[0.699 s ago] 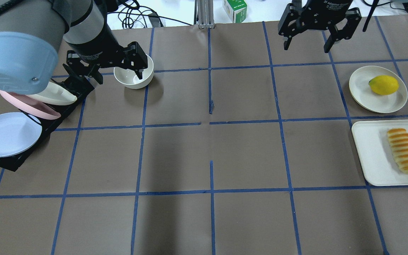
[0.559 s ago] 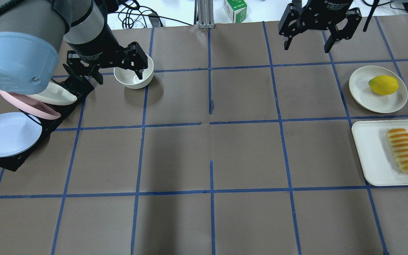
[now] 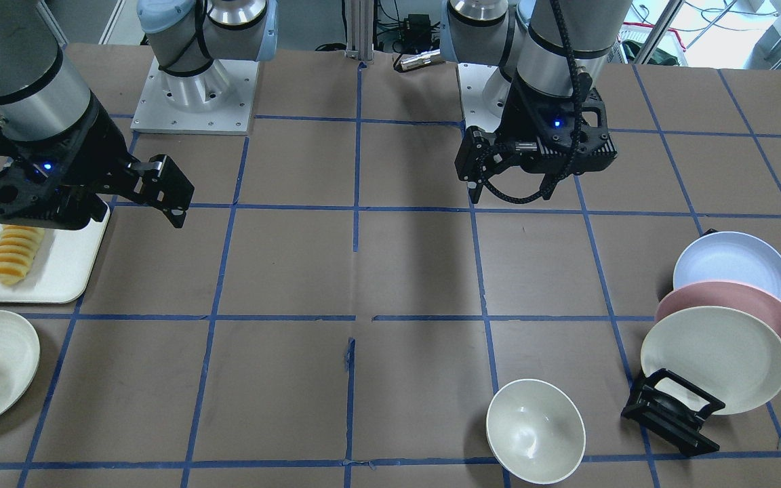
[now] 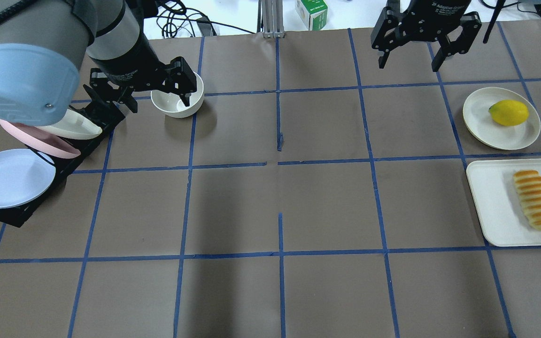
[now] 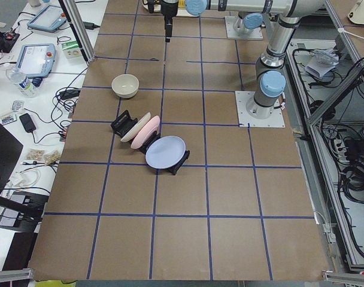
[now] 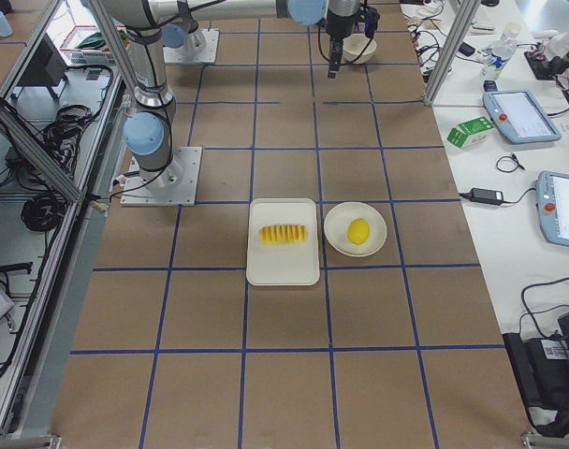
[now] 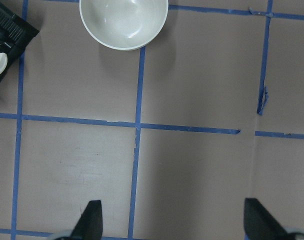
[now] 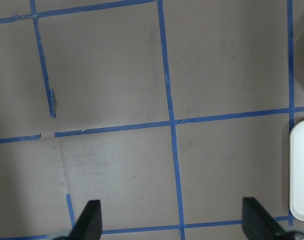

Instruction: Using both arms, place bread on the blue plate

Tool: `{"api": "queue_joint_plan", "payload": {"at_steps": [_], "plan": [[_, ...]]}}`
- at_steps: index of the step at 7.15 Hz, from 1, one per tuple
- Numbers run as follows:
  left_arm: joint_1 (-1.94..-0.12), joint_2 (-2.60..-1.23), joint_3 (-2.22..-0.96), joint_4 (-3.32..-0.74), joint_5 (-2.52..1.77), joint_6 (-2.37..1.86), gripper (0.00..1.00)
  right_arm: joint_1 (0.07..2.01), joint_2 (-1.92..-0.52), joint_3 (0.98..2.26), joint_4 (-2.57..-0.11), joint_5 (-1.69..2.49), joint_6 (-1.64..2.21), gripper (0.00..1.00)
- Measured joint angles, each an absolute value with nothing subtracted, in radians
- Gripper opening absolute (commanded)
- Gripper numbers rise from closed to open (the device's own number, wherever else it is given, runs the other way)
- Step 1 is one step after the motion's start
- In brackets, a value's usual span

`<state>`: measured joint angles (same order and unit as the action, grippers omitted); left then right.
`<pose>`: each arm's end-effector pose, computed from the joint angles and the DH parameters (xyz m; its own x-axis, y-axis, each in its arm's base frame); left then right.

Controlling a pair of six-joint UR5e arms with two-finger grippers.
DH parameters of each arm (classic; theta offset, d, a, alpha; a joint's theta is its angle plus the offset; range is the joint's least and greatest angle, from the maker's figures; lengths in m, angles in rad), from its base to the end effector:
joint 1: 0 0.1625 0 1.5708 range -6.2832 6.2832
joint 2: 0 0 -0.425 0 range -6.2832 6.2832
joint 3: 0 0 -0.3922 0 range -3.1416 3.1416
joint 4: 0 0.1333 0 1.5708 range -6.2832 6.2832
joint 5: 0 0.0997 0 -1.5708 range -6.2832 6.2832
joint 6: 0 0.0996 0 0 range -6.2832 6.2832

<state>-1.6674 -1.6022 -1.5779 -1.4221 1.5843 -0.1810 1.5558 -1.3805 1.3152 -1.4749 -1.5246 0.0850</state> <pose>-0.1810 -0.5002 0.4842 -0.9964 -0.0847 0.0066 -0.0849 0.9902 -0.1106 0.1294 -0.5704 0.5029 -0.9939 0.1012 -0.0434 0.0997 0.9944 0.0344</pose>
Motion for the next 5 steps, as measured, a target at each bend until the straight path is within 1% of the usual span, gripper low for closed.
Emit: {"api": "queue_joint_plan", "payload": {"at_steps": [3, 5], "plan": [[-1.667, -1.597, -1.578, -1.422, 1.583, -0.182, 1.00, 1.525, -1.382, 1.321, -1.469, -1.534, 0.025, 1.00], [-1.667, -1.599, -1.579, -1.424, 1.570, -0.183, 1.00, 1.443, -1.386, 1.337, -1.467, -1.540, -0.114, 1.00]]}}
